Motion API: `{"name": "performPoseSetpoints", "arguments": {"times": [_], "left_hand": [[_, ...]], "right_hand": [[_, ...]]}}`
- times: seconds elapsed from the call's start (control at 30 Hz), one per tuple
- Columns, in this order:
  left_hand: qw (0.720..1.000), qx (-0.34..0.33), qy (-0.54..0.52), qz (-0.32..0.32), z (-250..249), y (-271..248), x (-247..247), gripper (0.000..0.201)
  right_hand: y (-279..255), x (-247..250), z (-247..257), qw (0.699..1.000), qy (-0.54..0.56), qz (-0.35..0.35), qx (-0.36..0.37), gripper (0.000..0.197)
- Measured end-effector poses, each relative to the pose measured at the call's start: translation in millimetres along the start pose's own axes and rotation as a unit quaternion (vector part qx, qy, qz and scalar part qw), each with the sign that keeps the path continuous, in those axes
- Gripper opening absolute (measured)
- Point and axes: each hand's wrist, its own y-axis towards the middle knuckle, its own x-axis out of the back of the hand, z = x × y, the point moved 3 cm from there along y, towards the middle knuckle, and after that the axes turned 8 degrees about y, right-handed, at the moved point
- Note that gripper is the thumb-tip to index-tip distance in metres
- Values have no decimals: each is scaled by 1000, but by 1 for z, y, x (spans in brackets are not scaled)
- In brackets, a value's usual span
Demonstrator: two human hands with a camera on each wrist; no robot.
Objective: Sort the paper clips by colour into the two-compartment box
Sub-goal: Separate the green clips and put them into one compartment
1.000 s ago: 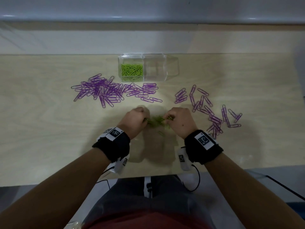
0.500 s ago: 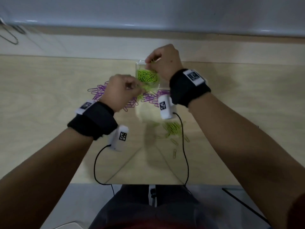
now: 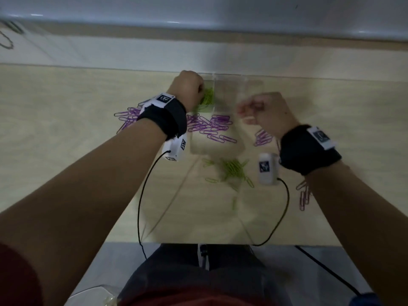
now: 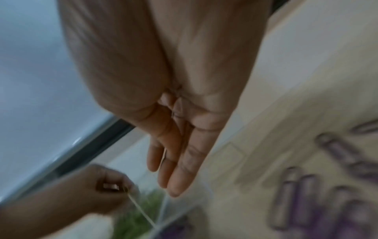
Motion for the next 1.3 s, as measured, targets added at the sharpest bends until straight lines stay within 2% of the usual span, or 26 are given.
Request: {"name": "performPoseSetpoints", "arguments": {"times": [0.07,0.13,0.23,0.27,0.3,0.33,0.37,0.43,0.5,0.57,0.63,0.83,0.9,1.03,1.17,1.3], "left_hand": [[999,-10,30,24,-1,0,-2,18],[998,-24,47,18,2,-5,1,22],[995,-62,15,-72,5,-31,10,30],[992,-75,-5,-102,4,-45,11,29],[990,-87,-18,-107,2,-61,8,28],[991,-100,-31,-81,1,-79,-1,31],[993,-105,-45,-26,-1,-96,-15,40],[988,-99,-54,102,-7,-128,-47,78],[981,-99,-12,165,-17,-149,-71,110],[980,-104,6,170,-29,-158,-85,117],[983,-114,-10,145,-40,-158,-92,107],[988,-89,-100,73,-47,-147,-103,53],[988,-99,-101,61,-48,-144,-103,42],[986,-142,-76,50,-52,-139,-98,37],[978,-190,-5,81,-53,-134,-97,33],[966,-233,51,99,-46,-131,-99,25]], "right_hand": [[-20,10,-18,983,-180,23,36,29],[-43,9,-29,940,-327,69,65,23],[-74,-9,-42,873,-455,166,64,37],[-80,-12,-50,865,-468,173,55,44],[-85,-15,-57,867,-468,165,40,54],[-87,-17,-65,875,-459,149,28,64],[-88,-18,-74,883,-449,135,18,74],[-90,-22,-88,898,-423,116,23,86],[-90,-28,-92,909,-403,92,43,82],[-90,-35,-95,923,-372,77,60,69],[-89,-41,-96,930,-350,79,82,53],[-86,-45,-88,928,-336,63,146,17],[-85,-42,-87,926,-339,55,155,14],[-81,-34,-84,926,-343,36,154,14],[-77,-18,-72,949,-298,15,100,14],[-65,-10,-35,975,-213,9,69,16]]}}
